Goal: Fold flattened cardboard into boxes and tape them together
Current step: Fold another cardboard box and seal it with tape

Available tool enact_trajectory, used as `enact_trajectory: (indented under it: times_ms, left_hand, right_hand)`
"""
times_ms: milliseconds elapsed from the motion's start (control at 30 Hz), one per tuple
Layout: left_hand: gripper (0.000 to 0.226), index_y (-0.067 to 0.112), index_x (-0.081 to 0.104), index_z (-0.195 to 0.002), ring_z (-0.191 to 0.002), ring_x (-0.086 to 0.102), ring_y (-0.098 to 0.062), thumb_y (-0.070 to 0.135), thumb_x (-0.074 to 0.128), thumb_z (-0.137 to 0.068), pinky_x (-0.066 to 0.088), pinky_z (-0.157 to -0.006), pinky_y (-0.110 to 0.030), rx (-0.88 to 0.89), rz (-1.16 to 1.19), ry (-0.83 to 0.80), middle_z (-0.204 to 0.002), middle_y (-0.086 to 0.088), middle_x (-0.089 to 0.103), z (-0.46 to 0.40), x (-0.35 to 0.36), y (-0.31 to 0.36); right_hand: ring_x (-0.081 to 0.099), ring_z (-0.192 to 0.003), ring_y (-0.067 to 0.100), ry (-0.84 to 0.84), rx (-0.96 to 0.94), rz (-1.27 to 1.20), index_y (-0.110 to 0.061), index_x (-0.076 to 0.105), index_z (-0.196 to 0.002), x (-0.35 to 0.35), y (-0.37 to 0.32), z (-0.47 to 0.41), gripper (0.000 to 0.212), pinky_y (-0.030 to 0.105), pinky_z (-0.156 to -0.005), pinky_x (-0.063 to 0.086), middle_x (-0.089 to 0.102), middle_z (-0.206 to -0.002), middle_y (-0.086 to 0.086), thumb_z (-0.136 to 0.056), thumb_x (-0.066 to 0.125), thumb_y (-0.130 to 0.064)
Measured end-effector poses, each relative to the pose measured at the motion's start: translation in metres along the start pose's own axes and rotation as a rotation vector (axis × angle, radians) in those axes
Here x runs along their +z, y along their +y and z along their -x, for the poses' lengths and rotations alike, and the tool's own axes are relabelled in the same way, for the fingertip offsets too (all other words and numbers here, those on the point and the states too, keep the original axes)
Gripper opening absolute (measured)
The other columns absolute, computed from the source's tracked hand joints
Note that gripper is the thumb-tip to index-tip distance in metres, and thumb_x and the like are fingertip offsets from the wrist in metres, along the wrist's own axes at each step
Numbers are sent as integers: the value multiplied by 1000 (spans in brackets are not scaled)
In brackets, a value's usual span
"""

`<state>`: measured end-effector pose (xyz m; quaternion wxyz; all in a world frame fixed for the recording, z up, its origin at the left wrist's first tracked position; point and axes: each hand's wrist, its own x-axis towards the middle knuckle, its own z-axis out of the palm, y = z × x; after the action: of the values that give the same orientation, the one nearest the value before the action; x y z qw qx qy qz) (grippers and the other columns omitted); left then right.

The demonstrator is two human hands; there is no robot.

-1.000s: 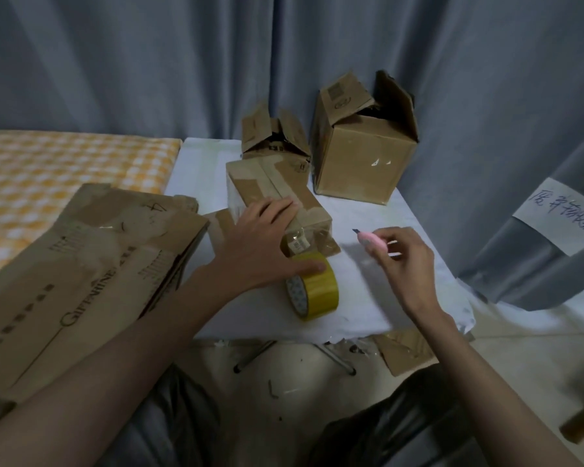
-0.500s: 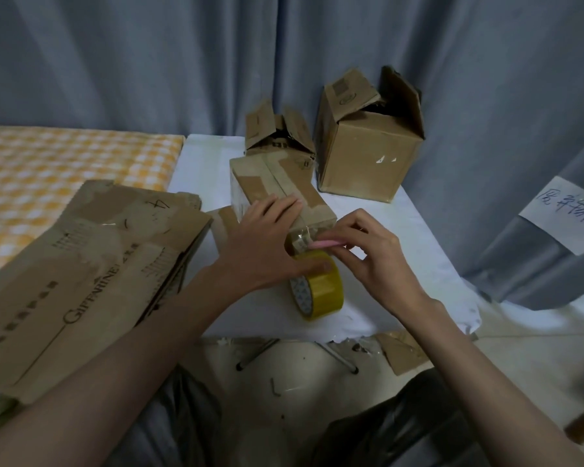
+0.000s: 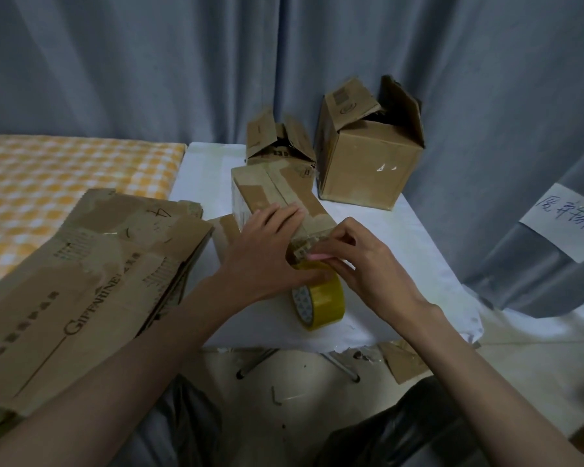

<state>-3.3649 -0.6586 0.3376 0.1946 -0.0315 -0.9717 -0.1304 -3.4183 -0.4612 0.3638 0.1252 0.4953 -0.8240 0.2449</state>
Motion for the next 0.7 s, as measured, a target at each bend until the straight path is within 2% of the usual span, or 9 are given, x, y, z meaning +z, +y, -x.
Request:
enact_trajectory:
  times_ms: [100, 200, 367, 533, 633, 700]
  left_hand:
    - [116, 13, 34, -152, -145, 26, -23, 93, 40, -68, 22, -119, -45, -21, -9, -38, -157, 2, 32, 0, -1, 0]
    - [114, 15, 32, -153, -146, 23, -22, 91, 44, -69, 21, -120, -45, -35, 4, -35, -159, 2, 30, 0, 0, -1]
    - [116, 15, 31, -153, -146, 20, -21, 91, 38, -66, 15, -122, -41, -38, 35, -31, -159, 3, 29, 1, -1, -1]
    - [117, 19, 23, -155, -148, 14, -18, 93, 38, -65, 9, -121, -39, -54, 22, -64, -161, 6, 21, 0, -1, 0]
    - [115, 21, 20, -155, -147, 12, -16, 91, 45, -67, 8, -120, -38, -59, 25, -64, -162, 8, 18, 0, -1, 0]
    - [114, 21, 22, -155, -146, 12, -16, 90, 46, -67, 9, -120, -38, -59, 29, -53, -161, 8, 20, 0, -1, 1]
  right_hand:
    - [55, -88, 17, -19, -5, 25, -23, 75, -112, -2, 1, -2, 27, 39, -70, 52, 54, -102, 2, -95, 57, -32]
    - [54, -88, 16, -29, -3, 34, -23, 75, -112, -4, 2, -4, 28, 38, -70, 52, 54, -101, 2, -95, 56, -33]
    - [57, -92, 17, -25, 5, 9, -19, 75, -111, -6, 1, -4, 31, 40, -72, 53, 57, -102, 3, -96, 53, -35]
    - [58, -94, 15, 42, 8, 25, -25, 73, -113, -11, 19, 5, 20, 33, -75, 52, 57, -101, -4, -99, 59, -28]
    - [55, -90, 11, 74, 125, 77, -27, 71, -108, -12, 42, 17, 13, 31, -71, 50, 58, -98, -8, -98, 64, -24]
    - [54, -87, 12, 49, 276, 73, -27, 69, -104, -5, 56, 25, 9, 30, -72, 46, 63, -95, -10, -95, 66, -24]
